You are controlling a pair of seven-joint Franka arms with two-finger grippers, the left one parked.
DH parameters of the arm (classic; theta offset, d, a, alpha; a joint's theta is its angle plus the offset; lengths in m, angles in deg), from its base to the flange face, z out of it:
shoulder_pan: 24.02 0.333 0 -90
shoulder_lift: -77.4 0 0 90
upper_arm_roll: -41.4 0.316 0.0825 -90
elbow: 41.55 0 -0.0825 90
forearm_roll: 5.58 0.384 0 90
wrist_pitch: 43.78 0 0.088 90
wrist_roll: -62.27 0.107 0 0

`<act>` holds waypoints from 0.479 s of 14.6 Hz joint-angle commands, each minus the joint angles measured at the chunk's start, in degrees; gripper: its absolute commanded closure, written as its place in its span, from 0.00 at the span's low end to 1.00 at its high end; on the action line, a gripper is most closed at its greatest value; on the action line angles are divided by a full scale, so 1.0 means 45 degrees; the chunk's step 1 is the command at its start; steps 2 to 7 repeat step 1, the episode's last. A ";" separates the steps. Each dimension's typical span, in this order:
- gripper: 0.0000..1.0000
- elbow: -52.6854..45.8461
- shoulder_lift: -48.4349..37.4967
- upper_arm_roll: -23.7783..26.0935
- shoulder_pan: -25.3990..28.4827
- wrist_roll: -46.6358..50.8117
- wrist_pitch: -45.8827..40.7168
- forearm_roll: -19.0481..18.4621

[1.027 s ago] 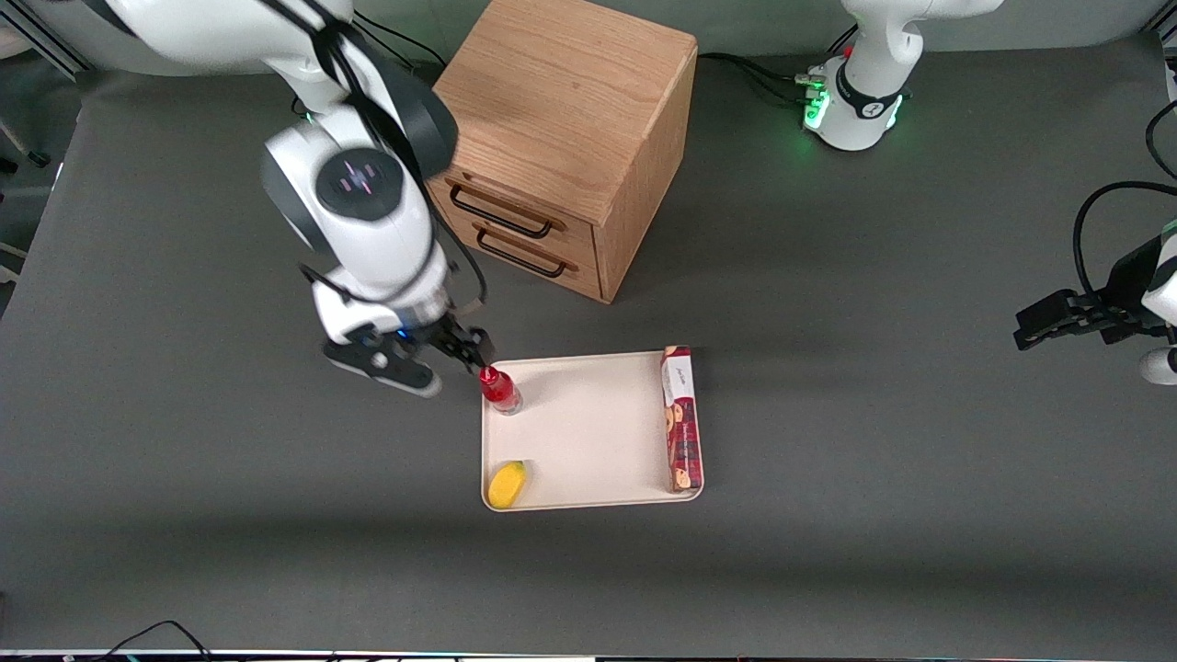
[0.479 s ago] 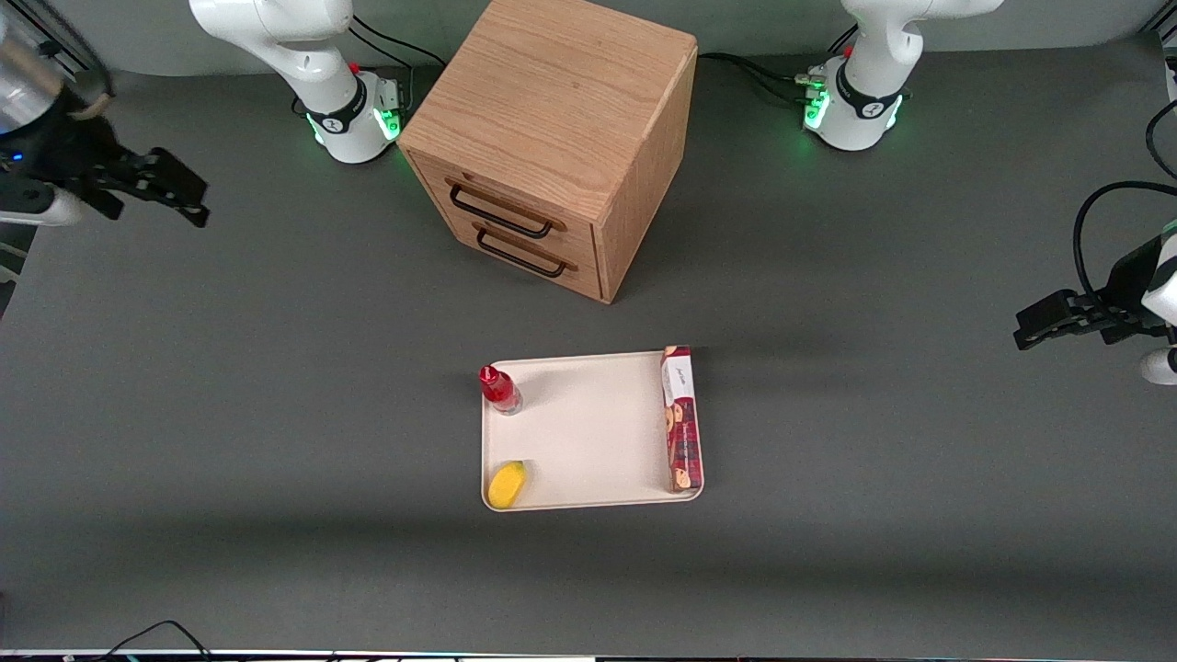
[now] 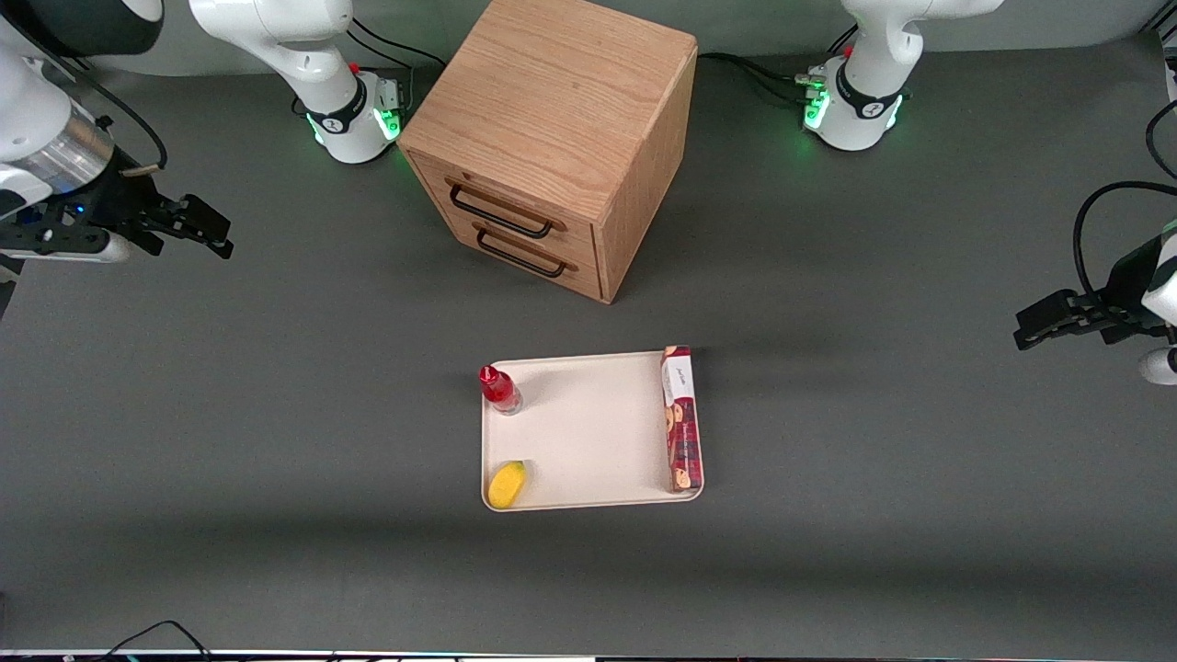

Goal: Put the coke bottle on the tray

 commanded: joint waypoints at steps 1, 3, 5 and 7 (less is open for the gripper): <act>0.00 -0.2472 0.1137 -0.0070 0.0097 0.0047 -0.1731 0.0417; 0.00 -0.2472 0.1137 -0.0070 0.0097 0.0047 -0.1731 0.0417; 0.00 -0.2472 0.1137 -0.0070 0.0097 0.0047 -0.1731 0.0417; 0.00 -0.2472 0.1137 -0.0070 0.0097 0.0047 -0.1731 0.0417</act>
